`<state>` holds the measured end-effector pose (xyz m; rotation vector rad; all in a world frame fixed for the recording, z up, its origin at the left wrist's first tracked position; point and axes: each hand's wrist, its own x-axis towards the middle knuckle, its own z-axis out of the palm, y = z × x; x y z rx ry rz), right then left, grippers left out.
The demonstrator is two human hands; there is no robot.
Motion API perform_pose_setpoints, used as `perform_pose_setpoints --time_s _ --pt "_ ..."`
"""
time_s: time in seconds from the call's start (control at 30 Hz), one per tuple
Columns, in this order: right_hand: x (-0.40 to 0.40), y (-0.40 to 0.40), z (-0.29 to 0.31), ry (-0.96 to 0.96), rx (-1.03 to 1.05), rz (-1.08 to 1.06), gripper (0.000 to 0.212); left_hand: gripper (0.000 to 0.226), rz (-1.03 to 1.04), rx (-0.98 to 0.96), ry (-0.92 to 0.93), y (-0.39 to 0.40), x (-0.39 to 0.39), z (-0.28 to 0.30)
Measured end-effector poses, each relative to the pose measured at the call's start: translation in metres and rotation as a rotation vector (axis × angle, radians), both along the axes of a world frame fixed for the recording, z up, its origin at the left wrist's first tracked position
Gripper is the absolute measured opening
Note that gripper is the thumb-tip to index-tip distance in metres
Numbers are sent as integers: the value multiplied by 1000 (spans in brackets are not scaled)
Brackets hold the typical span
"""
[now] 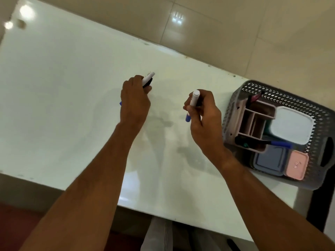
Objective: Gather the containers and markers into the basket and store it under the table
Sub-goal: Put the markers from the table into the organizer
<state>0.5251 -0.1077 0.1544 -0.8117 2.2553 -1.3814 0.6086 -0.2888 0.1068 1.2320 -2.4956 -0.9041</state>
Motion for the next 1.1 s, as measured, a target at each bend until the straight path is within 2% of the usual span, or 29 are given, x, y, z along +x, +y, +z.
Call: perform_pose_setpoints --time_s 0.2,0.3,0.43,0.6,0.8,0.9,1.1 --pt "-26 27 51 179 -197 -94 19 17 -6 216 383 78 -51 52" --pt "-47 52 79 238 -306 -147 30 16 -21 296 531 104 -71 79" --pt "-78 97 102 320 -286 -292 34 23 -78 342 667 130 -88 107" --pt "-104 144 100 242 -156 -435 41 22 -215 385 659 160 -105 115" --pt "-105 166 80 145 66 -374 40 21 -208 356 525 177 -113 98" --pt "-105 166 73 115 92 -332 36 18 -208 331 502 184 -114 87" --pt "-111 166 60 194 166 -250 29 18 -185 283 427 190 -115 72"
